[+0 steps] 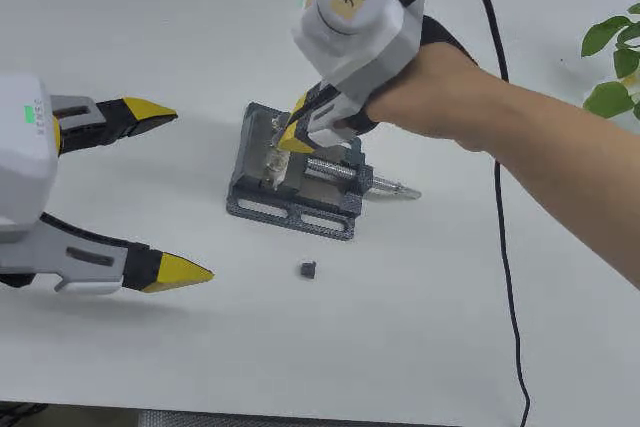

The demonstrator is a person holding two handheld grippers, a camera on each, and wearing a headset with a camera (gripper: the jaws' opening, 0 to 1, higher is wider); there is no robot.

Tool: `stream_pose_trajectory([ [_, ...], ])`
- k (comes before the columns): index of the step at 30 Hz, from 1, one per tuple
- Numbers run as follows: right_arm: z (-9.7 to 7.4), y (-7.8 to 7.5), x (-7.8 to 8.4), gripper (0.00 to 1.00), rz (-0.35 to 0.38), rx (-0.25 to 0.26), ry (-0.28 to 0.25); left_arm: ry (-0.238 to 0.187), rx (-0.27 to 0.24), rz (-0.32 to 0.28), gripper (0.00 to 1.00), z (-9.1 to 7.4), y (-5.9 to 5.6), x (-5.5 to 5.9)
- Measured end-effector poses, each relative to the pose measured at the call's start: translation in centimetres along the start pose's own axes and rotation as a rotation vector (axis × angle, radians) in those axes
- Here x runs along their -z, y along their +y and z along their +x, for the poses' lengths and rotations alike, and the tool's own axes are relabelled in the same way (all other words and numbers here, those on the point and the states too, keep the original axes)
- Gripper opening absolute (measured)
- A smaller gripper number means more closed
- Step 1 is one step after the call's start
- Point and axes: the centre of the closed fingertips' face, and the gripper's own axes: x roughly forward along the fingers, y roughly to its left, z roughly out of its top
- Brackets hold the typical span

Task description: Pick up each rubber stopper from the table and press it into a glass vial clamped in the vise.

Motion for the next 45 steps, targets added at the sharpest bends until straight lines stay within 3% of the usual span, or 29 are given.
stream_pose_trajectory([
  [8,-0.1,-0.4,0.1,0.06,-0.031,0.017,-0.005,0.000,0.009,0.004,0.85,0.1,-0.4,-0.4],
  [28,-0.5,-0.4,-0.3,0.10,-0.010,0.027,-0.056,-0.002,0.005,-0.001,0.85,-0.2,-0.2,-0.4],
  [45,-2.1,-0.3,-0.2,0.04,-0.024,0.047,-0.098,0.000,0.011,0.003,0.85,0.0,-0.4,-0.5],
])
